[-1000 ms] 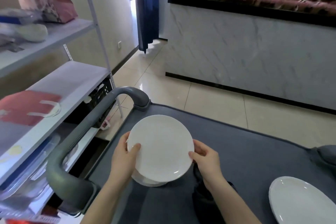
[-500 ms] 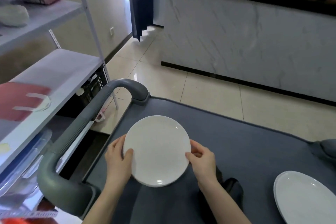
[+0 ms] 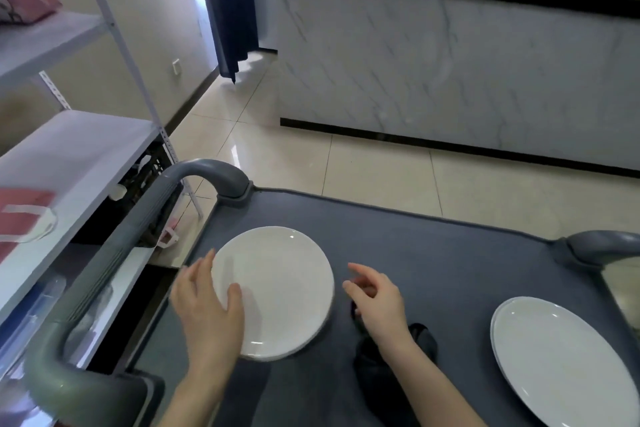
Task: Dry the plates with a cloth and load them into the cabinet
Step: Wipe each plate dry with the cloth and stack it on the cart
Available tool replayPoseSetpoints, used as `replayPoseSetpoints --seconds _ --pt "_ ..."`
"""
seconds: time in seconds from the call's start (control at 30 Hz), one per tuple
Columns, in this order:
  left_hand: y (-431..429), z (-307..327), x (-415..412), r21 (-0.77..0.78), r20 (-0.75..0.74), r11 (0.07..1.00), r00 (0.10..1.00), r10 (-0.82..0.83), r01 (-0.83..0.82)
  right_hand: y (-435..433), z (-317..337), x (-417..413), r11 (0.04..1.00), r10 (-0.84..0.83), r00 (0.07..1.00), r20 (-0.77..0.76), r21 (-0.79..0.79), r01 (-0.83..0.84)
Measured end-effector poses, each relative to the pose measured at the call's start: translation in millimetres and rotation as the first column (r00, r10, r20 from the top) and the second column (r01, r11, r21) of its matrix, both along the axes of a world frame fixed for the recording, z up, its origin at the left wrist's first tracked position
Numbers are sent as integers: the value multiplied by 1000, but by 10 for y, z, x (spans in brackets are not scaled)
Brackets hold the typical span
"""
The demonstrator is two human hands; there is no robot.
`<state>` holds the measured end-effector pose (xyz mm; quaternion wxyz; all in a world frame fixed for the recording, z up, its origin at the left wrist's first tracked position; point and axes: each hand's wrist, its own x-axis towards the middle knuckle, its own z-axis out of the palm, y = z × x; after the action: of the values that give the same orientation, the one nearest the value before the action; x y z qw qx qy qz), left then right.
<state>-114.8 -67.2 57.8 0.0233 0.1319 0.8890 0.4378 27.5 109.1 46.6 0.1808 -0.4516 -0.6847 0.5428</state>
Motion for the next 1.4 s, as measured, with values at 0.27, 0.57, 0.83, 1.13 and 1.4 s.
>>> replayPoseSetpoints --seconds 0.27,0.57,0.83,1.13,1.4 --pt "1001 143 916 14 -147 865 857 -494 501 640 105 1086 992 -114 993 8 59 114" --pt "2008 -107 2128 27 158 695 684 -713 718 1305 63 2669 936 -305 928 214 246 251" --pt "2535 -409 2894 -44 375 664 628 -682 746 1666 -157 3428 937 -327 819 472 274 216" --pt "2580 -487 2934 -126 400 743 719 -568 657 1770 -289 3577 948 -316 878 359 146 281" --pt "2531 -460 2817 -4 514 817 702 -493 576 1854 -307 3542 937 -348 894 283 118 328"
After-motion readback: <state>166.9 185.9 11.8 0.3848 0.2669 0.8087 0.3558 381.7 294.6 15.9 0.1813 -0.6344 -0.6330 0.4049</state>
